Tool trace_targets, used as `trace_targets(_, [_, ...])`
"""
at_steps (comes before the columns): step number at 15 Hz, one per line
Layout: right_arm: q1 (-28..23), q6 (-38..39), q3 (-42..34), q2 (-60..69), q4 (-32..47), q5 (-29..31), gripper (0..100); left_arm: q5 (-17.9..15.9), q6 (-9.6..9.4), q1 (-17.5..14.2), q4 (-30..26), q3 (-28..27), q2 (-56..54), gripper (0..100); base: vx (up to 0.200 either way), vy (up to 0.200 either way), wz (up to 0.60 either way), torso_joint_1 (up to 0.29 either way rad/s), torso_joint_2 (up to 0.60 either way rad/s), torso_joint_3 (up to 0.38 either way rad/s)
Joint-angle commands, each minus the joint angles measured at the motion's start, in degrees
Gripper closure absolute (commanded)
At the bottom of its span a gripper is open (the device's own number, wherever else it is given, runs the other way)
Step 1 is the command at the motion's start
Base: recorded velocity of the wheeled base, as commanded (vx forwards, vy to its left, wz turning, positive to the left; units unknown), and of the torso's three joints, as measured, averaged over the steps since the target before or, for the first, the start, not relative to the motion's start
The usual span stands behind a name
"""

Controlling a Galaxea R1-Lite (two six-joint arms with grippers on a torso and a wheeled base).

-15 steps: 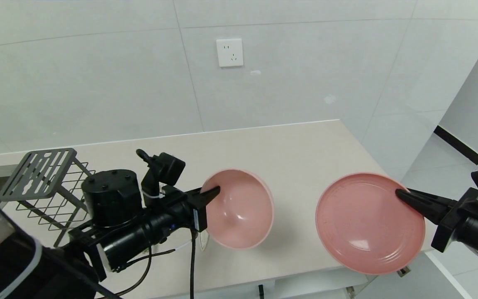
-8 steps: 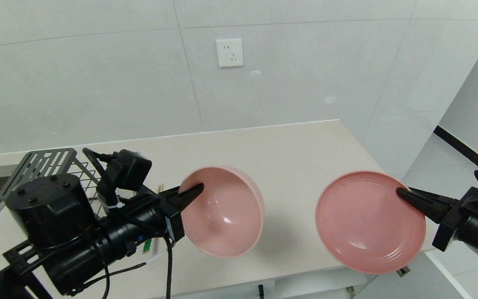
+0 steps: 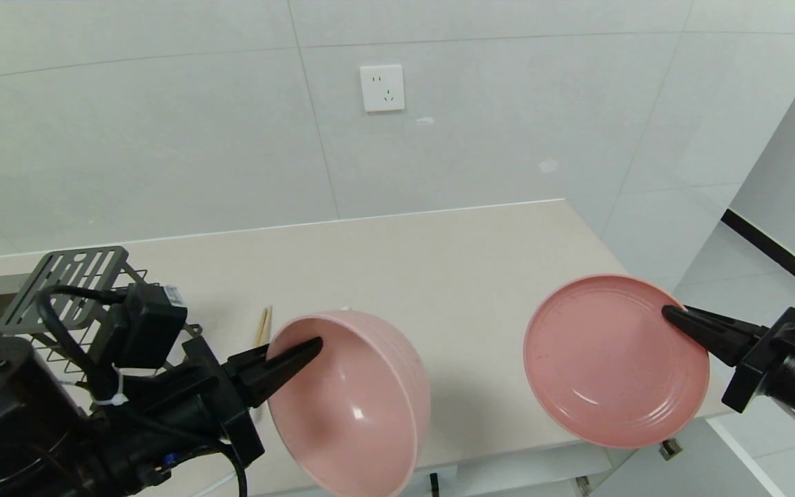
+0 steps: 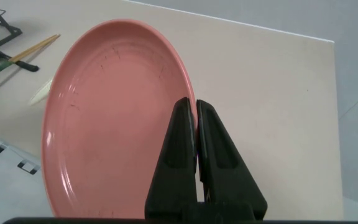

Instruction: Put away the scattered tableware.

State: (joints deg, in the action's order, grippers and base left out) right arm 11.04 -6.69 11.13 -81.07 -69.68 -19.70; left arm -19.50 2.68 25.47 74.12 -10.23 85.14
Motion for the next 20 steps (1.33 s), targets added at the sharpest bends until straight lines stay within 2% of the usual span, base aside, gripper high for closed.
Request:
trace_targets(1, [0.0,0.0,-0.1,0.2,-1.0,0.0,100,-0.7,0.39,-1.2,0.4,0.7,-0.5,100,0.0,0.0,0.0,0.0,0.0,0.0])
trace_targets(3, [0.0,0.3,-0.1,-0.2,-3.6,0.2,100,0.0,1.01,-3.6,0.3,-0.8,1.1,100,0.0,0.0,0.0,0.0,0.0,0.0])
trace_targets(4, [0.0,0.5,-0.5,-0.3,-3.8,0.2,100,1.8,1.1,-3.7,0.3,-0.8,1.6,100,0.0,0.0,0.0,0.0,0.0,0.0])
trace_targets(6, [2.1,0.5,-1.7,-0.2,-5.4,0.2,100,9.0,0.75,-3.1,0.9,0.3,2.2,100,0.0,0.0,0.0,0.0,0.0,0.0])
trace_targets(8, [5.2,0.7,-3.0,0.2,-5.9,0.4,100,9.8,1.19,-1.8,6.4,1.5,2.8,100,0.0,0.0,0.0,0.0,0.0,0.0])
trace_targets(9, [5.7,0.9,-3.6,0.2,-6.0,0.4,100,10.4,0.66,-1.6,9.4,2.0,3.5,100,0.0,0.0,0.0,0.0,0.0,0.0])
trace_targets(10, [6.1,1.6,-3.7,0.1,-6.1,0.5,100,14.0,-0.48,-1.6,11.8,2.3,5.0,100,0.0,0.0,0.0,0.0,0.0,0.0])
trace_targets(11, [6.1,1.9,-3.7,0.2,-6.0,0.7,100,16.0,-1.1,-1.6,12.8,2.4,5.6,100,0.0,0.0,0.0,0.0,0.0,0.0])
trace_targets(12, [6.2,3.3,-4.3,0.2,-6.1,1.9,100,23.0,-2.86,-0.9,15.9,2.7,8.2,100,0.0,0.0,0.0,0.0,0.0,0.0])
trace_targets(13, [6.3,4.2,-4.9,0.6,-6.0,4.1,100,26.0,-2.77,0.6,15.9,2.1,7.7,100,0.0,0.0,0.0,0.0,0.0,0.0])
trace_targets(14, [6.5,4.1,-4.8,0.5,-6.1,6.6,100,26.0,-3.3,3.0,15.9,2.1,6.4,100,0.0,0.0,0.0,0.0,0.0,0.0])
trace_targets(15, [6.6,4.1,-4.7,0.6,-6.2,6.7,100,25.9,-3.91,3.3,15.9,2.0,7.3,100,0.0,0.0,0.0,0.0,0.0,0.0])
trace_targets(16, [6.7,3.9,-4.6,0.4,-7.0,6.7,100,26.0,-6.46,3.3,15.9,1.8,9.8,100,0.0,0.0,0.0,0.0,0.0,0.0])
trace_targets(17, [7.3,3.8,-4.4,-0.1,-7.9,6.9,100,26.0,-7.87,3.3,15.9,1.4,11.5,100,0.0,0.0,0.0,0.0,0.0,0.0])
trace_targets(19, [7.9,3.0,-1.8,-2.7,-10.0,7.0,100,26.1,-9.01,4.3,15.9,-1.5,14.6,100,0.0,0.0,0.0,0.0,0.0,0.0])
trace_targets(20, [7.9,2.0,-0.8,-4.8,-12.7,7.0,100,26.1,-9.01,4.7,15.9,-2.4,16.0,100,0.0,0.0,0.0,0.0,0.0,0.0])
